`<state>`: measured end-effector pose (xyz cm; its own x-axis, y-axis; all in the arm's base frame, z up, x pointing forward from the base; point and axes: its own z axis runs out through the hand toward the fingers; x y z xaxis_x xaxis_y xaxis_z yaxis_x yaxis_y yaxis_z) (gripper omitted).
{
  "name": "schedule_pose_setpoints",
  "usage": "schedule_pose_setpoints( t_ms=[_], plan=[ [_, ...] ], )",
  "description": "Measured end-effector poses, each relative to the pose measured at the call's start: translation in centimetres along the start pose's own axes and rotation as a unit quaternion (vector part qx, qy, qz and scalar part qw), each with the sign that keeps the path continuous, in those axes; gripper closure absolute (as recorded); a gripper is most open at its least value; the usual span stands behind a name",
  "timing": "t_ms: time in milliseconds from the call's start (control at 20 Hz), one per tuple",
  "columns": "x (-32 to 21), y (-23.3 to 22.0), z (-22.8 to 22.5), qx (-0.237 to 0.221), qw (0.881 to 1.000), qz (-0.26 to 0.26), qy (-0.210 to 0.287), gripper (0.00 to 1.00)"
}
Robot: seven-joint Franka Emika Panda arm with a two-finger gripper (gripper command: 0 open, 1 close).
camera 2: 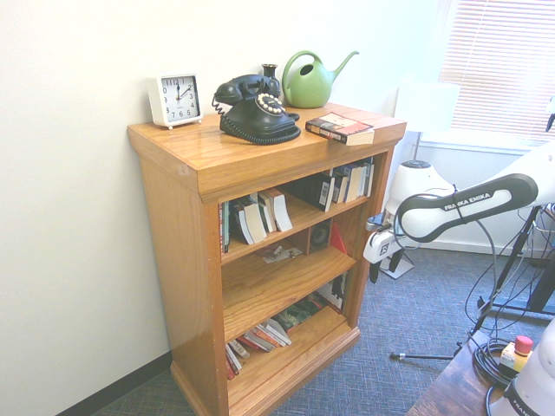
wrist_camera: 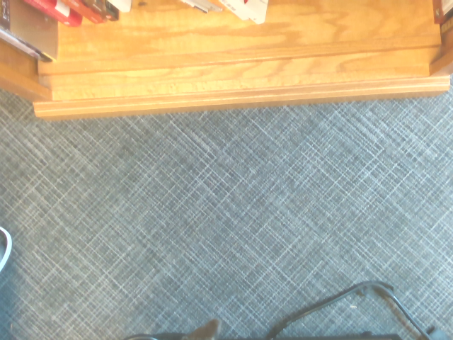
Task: Organize the shelf
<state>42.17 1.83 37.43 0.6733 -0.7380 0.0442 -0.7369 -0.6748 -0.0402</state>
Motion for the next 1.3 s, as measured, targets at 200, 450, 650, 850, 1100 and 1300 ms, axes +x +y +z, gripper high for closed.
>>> schedule_pose_setpoints(
  t_ms=[200, 450, 650, 850, 1100, 1300],
  plan=[
    [1.0, 0.2, -0.1, -0.006, 0.999, -0.015, 0.031, 0.00],
    [4.6, 2.2, -2.4, -0.030, 0.986, -0.073, 0.150, 0.00],
    [4.6, 2.7, -5.7, -0.064, 0.961, -0.134, 0.234, 0.00],
    [3.1, 2.3, -9.3, -0.095, 0.923, -0.184, 0.325, 0.00],
    [0.0, 0.6, -13.3, -0.124, 0.857, -0.242, 0.438, 0.00],
    [-2.5, -1.3, -16.3, -0.143, 0.788, -0.301, 0.518, 0.00]
  ],
)
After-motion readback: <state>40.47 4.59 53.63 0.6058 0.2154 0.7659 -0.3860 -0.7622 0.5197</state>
